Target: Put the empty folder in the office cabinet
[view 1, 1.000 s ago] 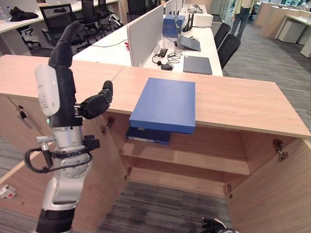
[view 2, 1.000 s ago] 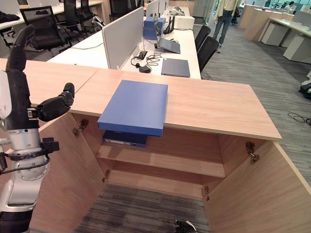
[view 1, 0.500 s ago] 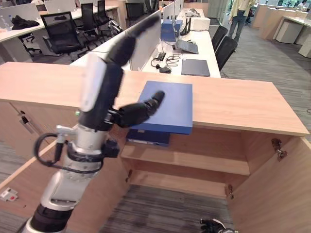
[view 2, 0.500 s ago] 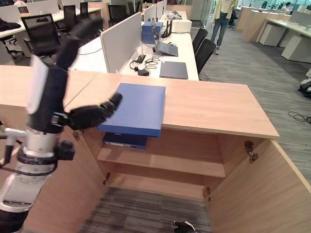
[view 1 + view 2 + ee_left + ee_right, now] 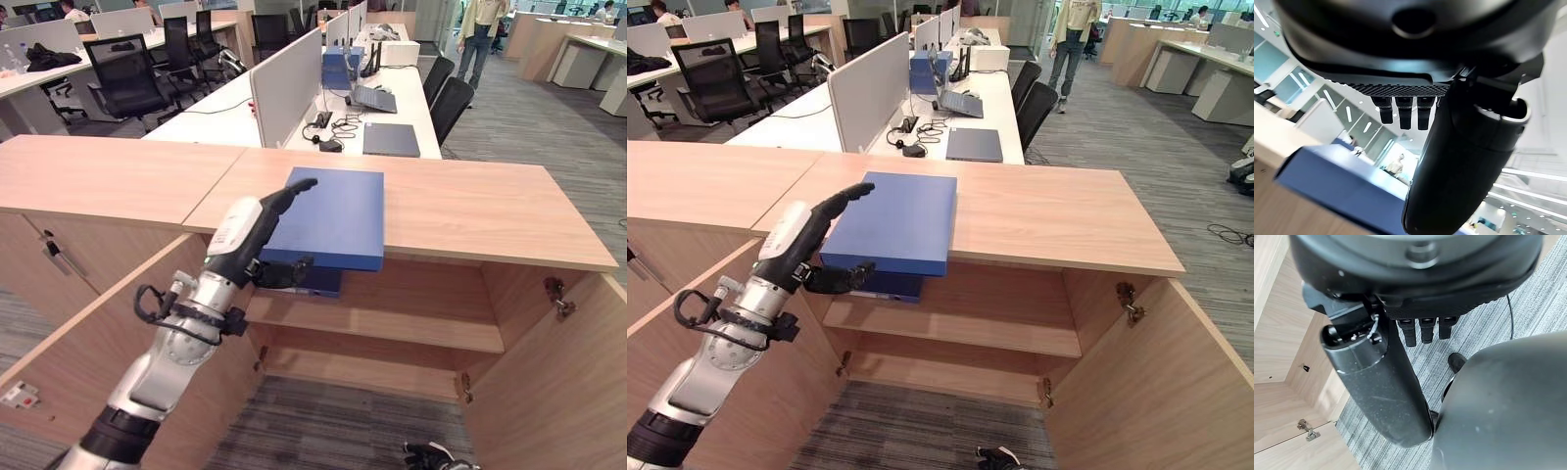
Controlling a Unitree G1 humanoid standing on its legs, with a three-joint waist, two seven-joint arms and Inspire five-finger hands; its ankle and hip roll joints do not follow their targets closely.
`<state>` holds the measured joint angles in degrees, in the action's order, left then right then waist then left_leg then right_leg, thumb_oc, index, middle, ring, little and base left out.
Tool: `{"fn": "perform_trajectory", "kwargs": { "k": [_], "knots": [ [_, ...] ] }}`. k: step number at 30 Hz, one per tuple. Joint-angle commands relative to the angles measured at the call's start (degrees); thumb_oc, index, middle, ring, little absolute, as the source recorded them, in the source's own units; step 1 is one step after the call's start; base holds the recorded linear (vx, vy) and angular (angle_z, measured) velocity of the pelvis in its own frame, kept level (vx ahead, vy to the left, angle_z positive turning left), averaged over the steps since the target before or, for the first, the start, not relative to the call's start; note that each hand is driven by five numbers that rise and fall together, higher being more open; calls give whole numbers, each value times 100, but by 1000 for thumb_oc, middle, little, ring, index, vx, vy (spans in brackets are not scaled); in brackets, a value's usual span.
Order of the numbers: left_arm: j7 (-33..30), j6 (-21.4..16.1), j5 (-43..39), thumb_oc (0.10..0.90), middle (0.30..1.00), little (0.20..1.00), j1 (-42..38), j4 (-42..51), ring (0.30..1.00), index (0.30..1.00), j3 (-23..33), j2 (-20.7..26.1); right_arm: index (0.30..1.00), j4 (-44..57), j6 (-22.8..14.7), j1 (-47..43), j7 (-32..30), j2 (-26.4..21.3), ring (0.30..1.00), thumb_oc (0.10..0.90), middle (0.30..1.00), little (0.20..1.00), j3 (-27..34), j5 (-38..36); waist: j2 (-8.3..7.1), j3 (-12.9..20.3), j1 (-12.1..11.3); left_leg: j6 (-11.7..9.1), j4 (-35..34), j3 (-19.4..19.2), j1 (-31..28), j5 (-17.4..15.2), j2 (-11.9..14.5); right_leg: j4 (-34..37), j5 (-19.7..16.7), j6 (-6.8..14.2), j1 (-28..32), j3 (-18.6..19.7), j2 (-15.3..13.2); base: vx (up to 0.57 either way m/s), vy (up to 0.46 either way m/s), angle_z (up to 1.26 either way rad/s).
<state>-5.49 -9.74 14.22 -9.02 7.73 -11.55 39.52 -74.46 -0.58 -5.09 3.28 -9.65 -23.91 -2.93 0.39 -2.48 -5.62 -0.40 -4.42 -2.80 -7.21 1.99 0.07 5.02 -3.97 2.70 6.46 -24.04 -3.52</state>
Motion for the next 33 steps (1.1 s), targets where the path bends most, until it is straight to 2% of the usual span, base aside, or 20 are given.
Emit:
{"fn": "perform_trajectory", "kwargs": {
  "k": [1,8,15,18,22,25,26,29,33],
  "knots": [
    [-187,-141,142,800,900,900,-520,190,900,900,234,-9,900,-184,78,222,63,160,900,800,900,900,-335,216,-256,112,154,-138,-58,-249,-65,-332,-39,-2,313,275,235,192,42,0,0,0],
    [-274,-60,490,800,900,900,-601,-45,900,900,187,-30,900,-172,92,243,69,155,900,800,900,900,-338,240,-255,143,184,-139,-58,-278,-83,-351,-42,-2,314,278,234,211,44,-10,0,-3],
    [-258,-1,830,800,900,900,-868,-274,900,900,-97,14,900,-180,116,268,84,140,900,800,900,900,-351,284,-241,164,254,-132,-58,-304,-107,-362,-42,-2,319,281,253,238,45,-13,-1,-7],
    [-466,34,1403,800,900,900,-1053,-504,900,900,-246,105,900,-172,118,280,76,149,900,800,900,900,-380,304,-239,160,269,-133,-58,-313,-130,-374,-52,-2,321,279,264,241,42,0,0,0],
    [-842,131,2600,800,900,900,-1433,-827,900,900,-606,382,900,-149,88,264,22,156,900,800,900,900,-492,364,-238,162,294,-135,-58,-326,-136,-387,-63,-2,322,285,270,252,45,0,0,0],
    [-973,225,2913,800,900,900,-1547,-985,900,900,-715,395,900,-169,77,249,-28,161,900,800,900,900,-527,384,-235,166,308,-131,-58,-331,-139,-389,-65,-2,330,284,269,269,50,0,0,0],
    [-1109,386,3260,800,900,900,-1668,-1235,900,900,-840,359,900,-187,69,267,-62,160,900,800,900,900,-566,414,-239,186,336,-121,-58,-340,-152,-399,-67,-2,335,281,277,286,55,0,0,0],
    [-1174,435,3358,800,900,900,-1739,-1359,900,900,-900,319,900,-193,64,270,-68,157,900,800,900,900,-572,422,-238,190,339,-119,-58,-345,-159,-403,-68,-2,335,277,280,289,54,0,0,0],
    [-1474,731,3800,800,900,900,-2022,-1897,900,900,-1078,210,900,-193,53,274,-111,146,900,800,900,900,-636,455,-237,200,383,-112,-58,-366,-167,-409,-73,-2,330,276,282,311,54,-3,7,-2]
  ]
}}
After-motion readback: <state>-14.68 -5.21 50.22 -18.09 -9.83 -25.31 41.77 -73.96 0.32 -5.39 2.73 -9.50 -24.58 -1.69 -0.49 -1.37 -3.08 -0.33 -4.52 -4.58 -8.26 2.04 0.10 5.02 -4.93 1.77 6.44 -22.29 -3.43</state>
